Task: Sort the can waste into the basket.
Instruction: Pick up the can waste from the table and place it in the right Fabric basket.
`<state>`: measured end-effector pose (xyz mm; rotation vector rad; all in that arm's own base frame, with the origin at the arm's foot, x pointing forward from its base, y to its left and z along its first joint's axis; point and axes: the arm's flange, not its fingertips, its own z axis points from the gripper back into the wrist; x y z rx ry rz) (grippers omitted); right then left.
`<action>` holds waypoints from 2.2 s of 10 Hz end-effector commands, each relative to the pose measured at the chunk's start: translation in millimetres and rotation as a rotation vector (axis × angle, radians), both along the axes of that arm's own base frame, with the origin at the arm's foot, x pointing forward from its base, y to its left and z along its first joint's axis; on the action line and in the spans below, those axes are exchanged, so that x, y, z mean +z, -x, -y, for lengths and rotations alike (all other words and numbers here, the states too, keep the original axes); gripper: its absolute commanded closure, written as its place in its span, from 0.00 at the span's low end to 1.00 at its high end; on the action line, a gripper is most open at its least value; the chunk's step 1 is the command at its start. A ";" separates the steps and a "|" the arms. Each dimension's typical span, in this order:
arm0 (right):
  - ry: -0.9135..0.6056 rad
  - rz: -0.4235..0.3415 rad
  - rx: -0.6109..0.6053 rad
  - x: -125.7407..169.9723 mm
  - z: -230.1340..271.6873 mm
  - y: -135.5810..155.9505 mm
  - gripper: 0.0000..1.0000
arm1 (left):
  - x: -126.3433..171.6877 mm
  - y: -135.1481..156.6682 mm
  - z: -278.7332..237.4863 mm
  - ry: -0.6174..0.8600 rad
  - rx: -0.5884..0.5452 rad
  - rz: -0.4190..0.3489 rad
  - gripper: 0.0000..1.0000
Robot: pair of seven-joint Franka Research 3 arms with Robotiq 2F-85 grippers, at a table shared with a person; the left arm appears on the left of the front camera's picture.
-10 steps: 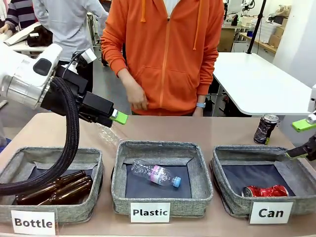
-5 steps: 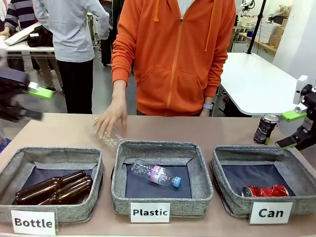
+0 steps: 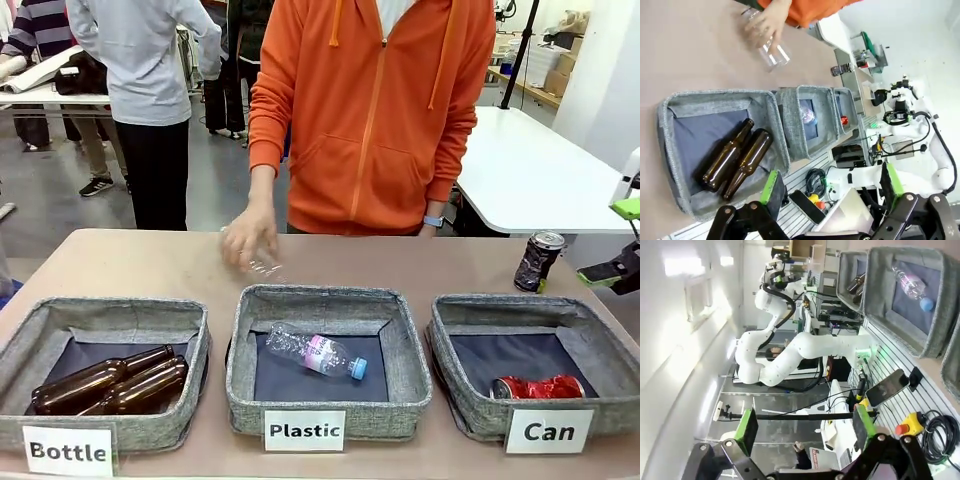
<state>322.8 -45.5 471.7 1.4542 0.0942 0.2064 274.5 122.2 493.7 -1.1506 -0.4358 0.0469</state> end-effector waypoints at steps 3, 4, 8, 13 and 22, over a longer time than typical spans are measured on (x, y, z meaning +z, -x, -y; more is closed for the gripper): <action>0.024 0.020 0.006 6.3 -7.3 0.0 0.00 | 13.1 -5.3 21.3 -0.028 -0.029 0.011 0.00; 0.024 0.020 0.006 6.3 -7.3 0.0 0.00 | 13.1 -5.3 21.3 -0.028 -0.029 0.011 0.00; 0.024 0.020 0.006 6.3 -7.3 0.0 0.00 | 13.1 -5.3 21.3 -0.028 -0.029 0.011 0.00; 0.244 0.317 -0.261 -10.8 52.5 -8.0 0.00 | 13.1 -5.3 21.3 -0.028 -0.029 0.011 0.00; 0.591 0.501 -0.487 -56.7 191.6 16.9 0.00 | 13.1 -5.3 21.3 -0.028 -0.029 0.011 0.00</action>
